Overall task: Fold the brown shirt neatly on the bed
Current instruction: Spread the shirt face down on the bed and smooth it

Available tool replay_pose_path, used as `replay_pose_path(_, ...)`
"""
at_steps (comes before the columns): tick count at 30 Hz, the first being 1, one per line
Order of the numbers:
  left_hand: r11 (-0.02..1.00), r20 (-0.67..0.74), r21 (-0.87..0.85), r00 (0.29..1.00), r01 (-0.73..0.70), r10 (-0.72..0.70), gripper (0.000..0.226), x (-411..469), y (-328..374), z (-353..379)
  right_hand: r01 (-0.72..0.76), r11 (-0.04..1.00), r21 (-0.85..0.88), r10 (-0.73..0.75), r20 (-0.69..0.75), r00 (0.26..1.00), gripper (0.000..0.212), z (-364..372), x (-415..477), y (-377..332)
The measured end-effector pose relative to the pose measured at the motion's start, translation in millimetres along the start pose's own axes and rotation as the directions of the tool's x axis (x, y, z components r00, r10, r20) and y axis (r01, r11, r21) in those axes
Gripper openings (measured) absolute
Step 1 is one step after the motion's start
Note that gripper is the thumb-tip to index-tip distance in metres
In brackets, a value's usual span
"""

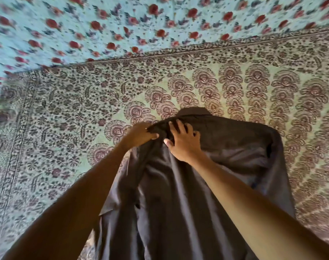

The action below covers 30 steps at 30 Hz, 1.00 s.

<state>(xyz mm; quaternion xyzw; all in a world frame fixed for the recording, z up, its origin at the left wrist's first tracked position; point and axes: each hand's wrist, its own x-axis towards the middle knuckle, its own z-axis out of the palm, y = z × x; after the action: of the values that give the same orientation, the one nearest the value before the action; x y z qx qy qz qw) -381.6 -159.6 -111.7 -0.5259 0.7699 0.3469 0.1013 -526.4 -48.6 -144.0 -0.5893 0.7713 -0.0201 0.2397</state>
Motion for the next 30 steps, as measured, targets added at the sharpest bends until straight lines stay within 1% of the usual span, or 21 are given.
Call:
replay_pose_path(1, 0.990, 0.054, -0.140, 0.998, -0.005, 0.013, 0.018, -0.1, 5.2, -3.9, -0.020, 1.000, -0.008, 0.019, -0.023, 1.000, 0.066, 3.5, -0.8, -2.1)
replay_pose_path(2, 0.963, 0.097, -0.269, 0.995, 0.005, 0.022, 0.015, -0.7, 8.9, -8.2, -0.028, 0.999, -0.020, 0.027, -0.060, 0.998, 0.067, 6.9, -2.8, -3.8)
replay_pose_path(3, 0.932, 0.137, -0.363, 0.990, 0.009, 0.044, 0.018, -0.2, 8.5, -10.8, -0.029, 0.999, -0.036, 0.026, -0.096, 0.995, 0.067, 9.9, -4.6, -5.1)
replay_pose_path(4, 0.917, 0.177, -0.399, 0.981, -0.004, 0.082, 0.017, 1.0, 3.6, -11.6, -0.029, 0.998, -0.056, 0.022, -0.125, 0.992, 0.069, 12.6, -5.7, -6.0)
replay_pose_path(5, 0.933, 0.216, -0.358, 0.970, -0.023, 0.107, 0.014, 1.8, -5.1, -12.3, -0.032, 0.997, -0.075, 0.021, -0.141, 0.990, 0.070, 14.3, -6.3, -5.9)
replay_pose_path(7, 0.988, 0.312, -0.149, 0.946, -0.050, 0.095, 0.019, -0.8, -30.3, -17.7, -0.043, 0.993, -0.108, 0.026, -0.154, 0.988, 0.072, 16.8, -5.9, -6.2)
replay_pose_path(8, 0.998, 0.363, -0.039, 0.929, -0.057, 0.067, 0.026, -2.2, -44.0, -22.0, -0.050, 0.992, -0.115, 0.032, -0.151, 0.988, 0.073, 17.5, -5.3, -6.7)
replay_pose_path(9, 0.998, 0.399, 0.022, 0.916, -0.058, 0.044, 0.033, -2.7, -56.9, -26.5, -0.057, 0.991, -0.122, 0.039, -0.145, 0.989, 0.074, 17.7, -4.5, -7.7)
replay_pose_path(11, 0.999, 0.406, 0.050, 0.914, -0.018, -0.004, 0.055, -4.9, -70.8, -36.7, -0.072, 0.988, -0.137, 0.054, -0.136, 0.989, 0.077, 16.9, -1.6, -10.4)
replay_pose_path(13, 0.999, 0.331, 0.039, 0.943, 0.036, -0.047, 0.086, -5.6, -77.2, -44.9, -0.097, 0.986, -0.138, 0.080, -0.127, 0.989, 0.079, 13.8, 2.9, -15.3)
replay_pose_path(14, 0.998, 0.261, -0.003, 0.963, 0.066, -0.063, 0.091, -6.0, -80.3, -45.9, -0.111, 0.985, -0.135, 0.094, -0.126, 0.988, 0.078, 11.5, 5.5, -18.0)
replay_pose_path(15, 0.993, 0.174, -0.067, 0.981, 0.094, -0.081, 0.085, -5.9, -84.5, -44.4, -0.123, 0.983, -0.133, 0.107, -0.124, 0.986, 0.077, 8.7, 8.3, -20.3)
replay_pose_path(17, 0.967, 0.005, -0.223, 0.992, 0.123, -0.125, 0.061, -9.7, -90.0, -37.1, -0.141, 0.981, -0.132, 0.126, -0.115, 0.985, 0.075, 3.6, 12.7, -23.9)
replay_pose_path(19, 0.925, -0.034, -0.362, 0.990, 0.117, -0.139, 0.057, -12.9, -92.4, -26.7, -0.149, 0.979, -0.142, 0.135, -0.104, 0.985, 0.073, 0.7, 15.8, -26.3)
replay_pose_path(21, 0.899, -0.025, -0.409, 0.984, 0.153, -0.179, 0.046, -16.5, -89.7, -18.1, -0.150, 0.976, -0.156, 0.136, -0.096, 0.986, 0.072, -0.8, 17.9, -28.7)
replay_pose_path(22, 0.907, -0.055, -0.388, 0.978, 0.166, -0.202, 0.040, -18.3, -89.5, -16.2, -0.147, 0.976, -0.162, 0.133, -0.093, 0.987, 0.071, -1.3, 19.0, -29.8)
replay_pose_path(23, 0.928, -0.111, -0.325, 0.967, 0.184, -0.231, 0.036, -19.4, -90.8, -15.8, -0.145, 0.975, -0.170, 0.132, -0.088, 0.987, 0.071, -1.5, 19.8, -30.5)
replay_pose_path(26, 0.968, -0.278, -0.063, 0.927, 0.242, -0.250, 0.030, -24.2, -90.5, -13.6, -0.141, 0.972, -0.190, 0.130, -0.069, 0.989, 0.071, -3.5, 20.7, -30.4)
replay_pose_path(28, 0.958, -0.349, -0.009, 0.897, 0.287, -0.272, 0.025, -28.1, -80.5, -7.4, -0.130, 0.972, -0.193, 0.123, -0.049, 0.991, 0.071, -4.5, 21.5, -28.4)
replay_pose_path(29, 0.949, -0.396, 0.038, 0.877, 0.313, -0.273, 0.033, -30.4, -74.2, -1.9, -0.124, 0.974, -0.190, 0.120, -0.030, 0.992, 0.071, -5.6, 22.4, -27.0)
replay_pose_path(30, 0.940, -0.448, 0.117, 0.862, 0.319, -0.237, 0.045, -31.6, -69.9, 4.2, -0.118, 0.976, -0.181, 0.119, -0.003, 0.993, 0.070, -7.2, 23.7, -26.1)
